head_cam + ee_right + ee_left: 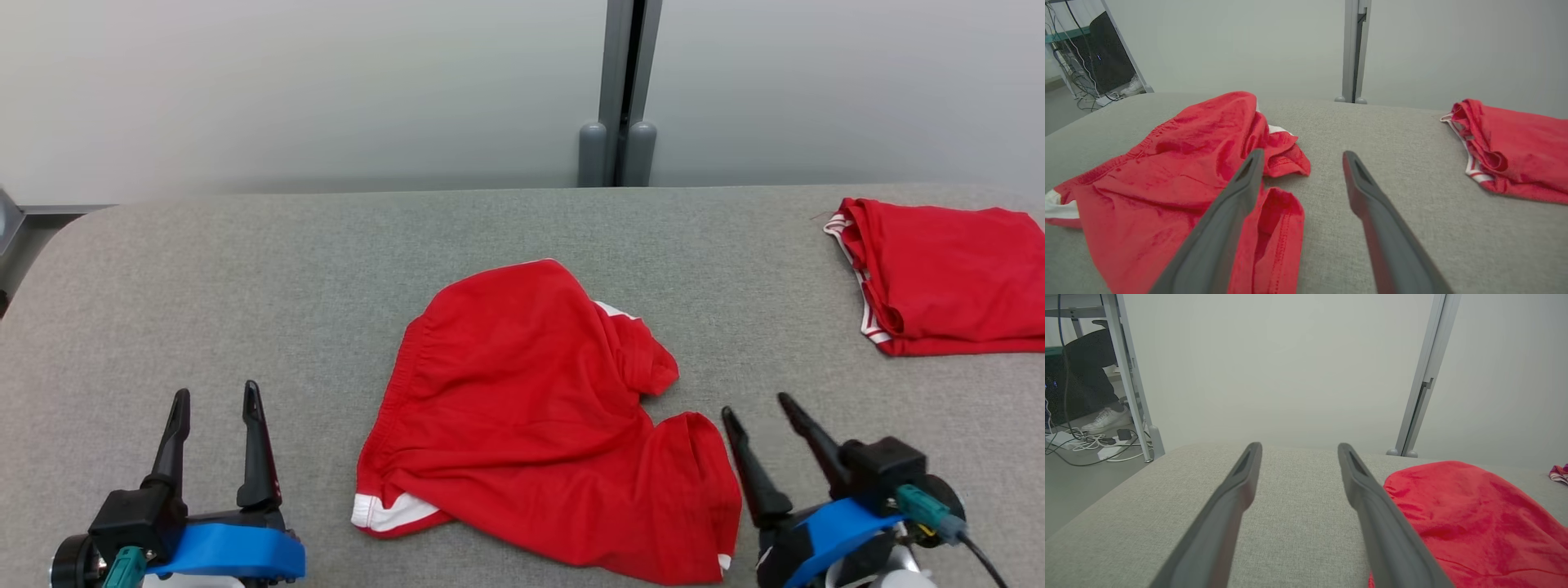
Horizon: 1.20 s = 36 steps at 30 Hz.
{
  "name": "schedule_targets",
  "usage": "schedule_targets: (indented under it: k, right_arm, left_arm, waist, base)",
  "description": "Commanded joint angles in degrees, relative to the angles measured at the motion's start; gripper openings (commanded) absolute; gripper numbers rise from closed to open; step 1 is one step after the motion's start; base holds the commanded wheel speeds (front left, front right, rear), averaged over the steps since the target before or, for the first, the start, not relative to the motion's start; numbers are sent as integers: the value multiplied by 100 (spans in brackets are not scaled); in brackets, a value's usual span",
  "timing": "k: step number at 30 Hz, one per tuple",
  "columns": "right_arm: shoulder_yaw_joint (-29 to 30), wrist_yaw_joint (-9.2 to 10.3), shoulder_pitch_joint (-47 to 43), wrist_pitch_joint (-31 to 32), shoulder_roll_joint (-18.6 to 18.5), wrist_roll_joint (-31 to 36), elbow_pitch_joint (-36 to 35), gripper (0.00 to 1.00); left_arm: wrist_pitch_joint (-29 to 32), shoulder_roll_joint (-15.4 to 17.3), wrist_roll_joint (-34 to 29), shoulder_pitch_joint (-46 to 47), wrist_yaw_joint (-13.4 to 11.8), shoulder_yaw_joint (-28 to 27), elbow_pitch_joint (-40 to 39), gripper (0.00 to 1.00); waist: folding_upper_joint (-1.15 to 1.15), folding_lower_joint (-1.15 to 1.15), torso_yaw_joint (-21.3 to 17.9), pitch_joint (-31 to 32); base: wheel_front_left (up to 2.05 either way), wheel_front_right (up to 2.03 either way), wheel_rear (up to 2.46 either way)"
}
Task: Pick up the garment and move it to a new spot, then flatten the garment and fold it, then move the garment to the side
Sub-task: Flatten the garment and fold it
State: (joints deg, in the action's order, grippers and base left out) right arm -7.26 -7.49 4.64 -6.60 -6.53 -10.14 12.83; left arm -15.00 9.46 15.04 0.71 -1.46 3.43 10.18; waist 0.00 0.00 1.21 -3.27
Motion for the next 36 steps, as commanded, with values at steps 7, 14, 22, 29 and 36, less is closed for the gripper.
schedule_targets:
  k: [7,14,22,29,36]
  right_arm:
    - [-559,-1,155,289,-210,-200,384,100]
    - [-922,-1,321,394,-261,-332,940,100]
    - [-1385,-1,743,210,-237,-628,1448,0]
    - [-1832,-2,683,57,-359,-915,1145,0]
    - [-2071,-1,166,376,-589,-1208,139,0]
  left_arm:
    - [-23,-113,-129,109,91,-9,3,100]
    - [-23,-180,-177,218,211,-75,99,100]
    - [-24,-271,-262,294,291,-176,169,100]
    - [-24,-334,-308,254,339,-222,237,100]
    - [-24,-373,-346,264,393,-280,267,100]
  waist:
    - [0,0,183,-93]
    - [0,0,383,-228]
    - [0,0,453,-303]
    - [0,0,299,-217]
    - [0,0,117,-173]
  base:
    - [0,0,0]
    - [0,0,0]
    - [0,0,0]
    - [0,0,0]
    - [0,0,0]
